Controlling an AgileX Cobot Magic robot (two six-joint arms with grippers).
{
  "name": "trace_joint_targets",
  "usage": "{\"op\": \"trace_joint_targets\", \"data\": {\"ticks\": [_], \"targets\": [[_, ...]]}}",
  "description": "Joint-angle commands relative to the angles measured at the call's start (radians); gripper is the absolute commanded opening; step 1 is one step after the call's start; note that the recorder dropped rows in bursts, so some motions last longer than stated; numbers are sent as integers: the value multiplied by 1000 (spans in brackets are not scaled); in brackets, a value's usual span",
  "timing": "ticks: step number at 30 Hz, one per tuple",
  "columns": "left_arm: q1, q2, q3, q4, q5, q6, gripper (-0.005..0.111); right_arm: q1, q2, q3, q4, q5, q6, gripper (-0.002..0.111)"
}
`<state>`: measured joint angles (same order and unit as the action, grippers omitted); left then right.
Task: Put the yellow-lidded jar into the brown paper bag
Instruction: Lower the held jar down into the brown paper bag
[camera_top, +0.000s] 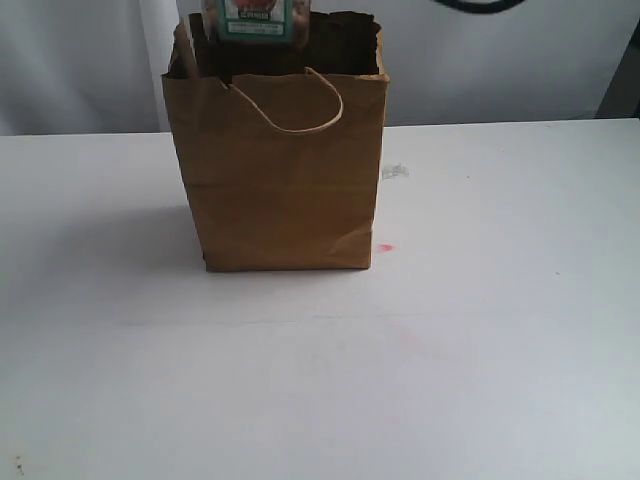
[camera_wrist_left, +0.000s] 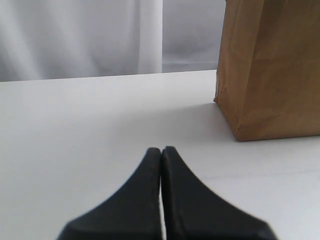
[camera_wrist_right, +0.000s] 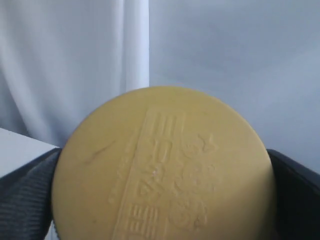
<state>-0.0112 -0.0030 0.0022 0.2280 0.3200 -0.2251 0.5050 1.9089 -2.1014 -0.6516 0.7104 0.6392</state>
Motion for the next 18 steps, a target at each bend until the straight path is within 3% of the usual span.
{"op": "trace_joint_targets", "data": {"ticks": [1, 7, 13, 18], "targets": [[-5, 3, -2, -4, -9, -4, 1, -8, 55, -12, -38, -60, -11, 0], [-5, 3, -2, -4, -9, -4, 1, -22, 119, -12, 14, -53, -11, 0], [-5, 3, -2, -4, -9, -4, 1, -137, 159, -12, 373, -12, -221, 0], [-5, 3, -2, -4, -9, -4, 1, -156, 217, -12, 376, 12, -258, 0]]}}
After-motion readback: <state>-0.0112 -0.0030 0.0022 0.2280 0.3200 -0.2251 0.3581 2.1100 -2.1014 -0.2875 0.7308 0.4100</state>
